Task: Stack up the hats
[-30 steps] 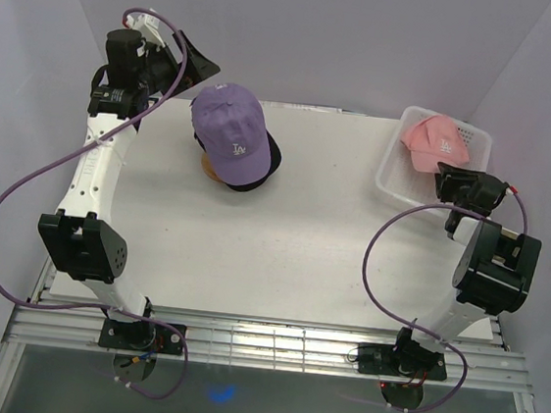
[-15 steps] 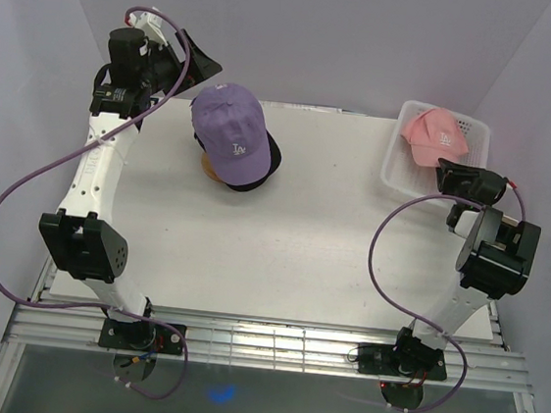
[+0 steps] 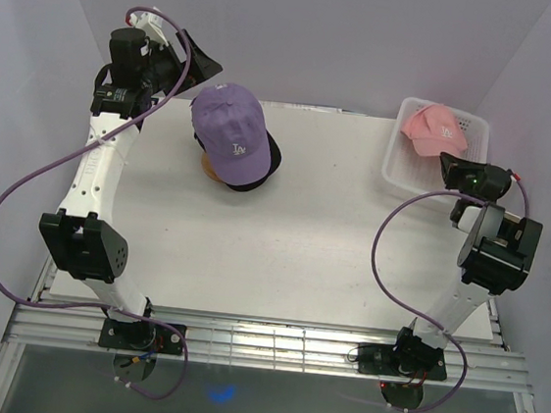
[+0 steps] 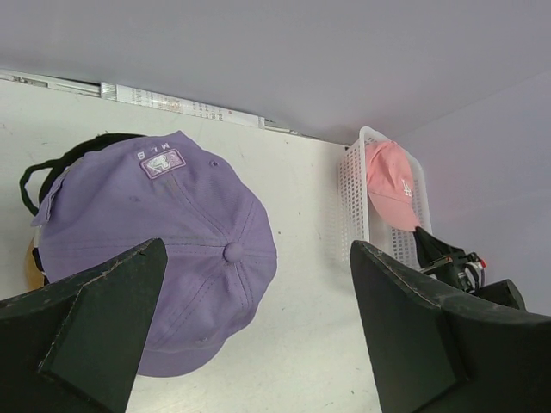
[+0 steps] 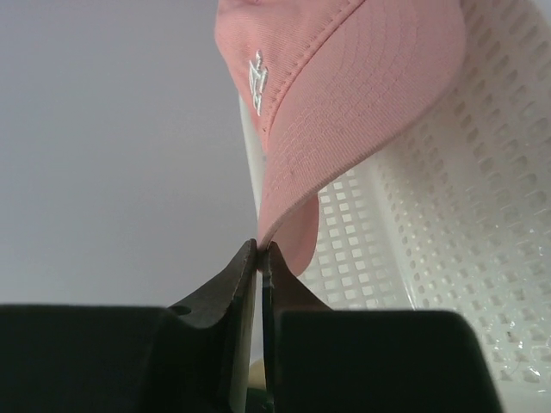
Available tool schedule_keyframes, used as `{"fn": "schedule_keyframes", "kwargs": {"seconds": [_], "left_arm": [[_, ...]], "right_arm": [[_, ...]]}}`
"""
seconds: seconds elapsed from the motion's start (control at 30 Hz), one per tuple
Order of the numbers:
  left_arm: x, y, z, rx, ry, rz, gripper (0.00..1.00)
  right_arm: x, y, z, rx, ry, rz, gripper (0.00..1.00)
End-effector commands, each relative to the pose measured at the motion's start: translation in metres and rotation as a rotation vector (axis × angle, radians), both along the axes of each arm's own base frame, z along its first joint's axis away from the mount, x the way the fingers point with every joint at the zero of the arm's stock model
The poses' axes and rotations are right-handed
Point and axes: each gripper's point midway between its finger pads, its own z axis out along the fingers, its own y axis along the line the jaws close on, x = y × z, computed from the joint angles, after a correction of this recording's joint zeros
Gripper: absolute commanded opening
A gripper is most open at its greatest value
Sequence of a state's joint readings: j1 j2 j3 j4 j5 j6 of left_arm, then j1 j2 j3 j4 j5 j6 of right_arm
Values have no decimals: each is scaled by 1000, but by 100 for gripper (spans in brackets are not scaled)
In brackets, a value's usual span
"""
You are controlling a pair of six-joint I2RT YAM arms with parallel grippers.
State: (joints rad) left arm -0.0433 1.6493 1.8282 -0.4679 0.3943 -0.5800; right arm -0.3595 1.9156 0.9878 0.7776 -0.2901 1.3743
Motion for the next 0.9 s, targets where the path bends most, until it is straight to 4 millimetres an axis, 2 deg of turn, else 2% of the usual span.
{"fn": "schedule_keyframes", "kwargs": {"seconds": [0.0,0.13,0.17,0.23,0.27,0.33,0.37,0.63,0.8,0.87], "left_arm": [[-6,-2,17,16,-45,0,98],[-6,-2,16,15,-43,-2,98],[-7,-2,17,15,-44,-2,98],[-8,-4,19,15,-49,-6,98],[-9,-4,20,16,-52,-5,98],[-10,-3,21,15,-55,-5,98],[-11,-3,20,15,-54,-5,98],[-18,-4,27,4,-68,-10,98],[-23,-6,34,-9,-80,-19,98],[-25,-7,38,-14,-87,-21,98]], "right_arm": [[10,2,64,-59,-181,44,8],[11,8,110,-120,-276,80,8],[9,9,127,-136,-310,83,8],[7,11,145,-152,-346,97,8],[5,13,161,-170,-377,104,8],[2,14,176,-187,-394,104,8],[-1,16,189,-203,-417,105,8],[-25,25,241,-301,-470,104,8],[-45,49,275,-313,-548,157,8],[-53,65,289,-315,-581,186,8]]}}
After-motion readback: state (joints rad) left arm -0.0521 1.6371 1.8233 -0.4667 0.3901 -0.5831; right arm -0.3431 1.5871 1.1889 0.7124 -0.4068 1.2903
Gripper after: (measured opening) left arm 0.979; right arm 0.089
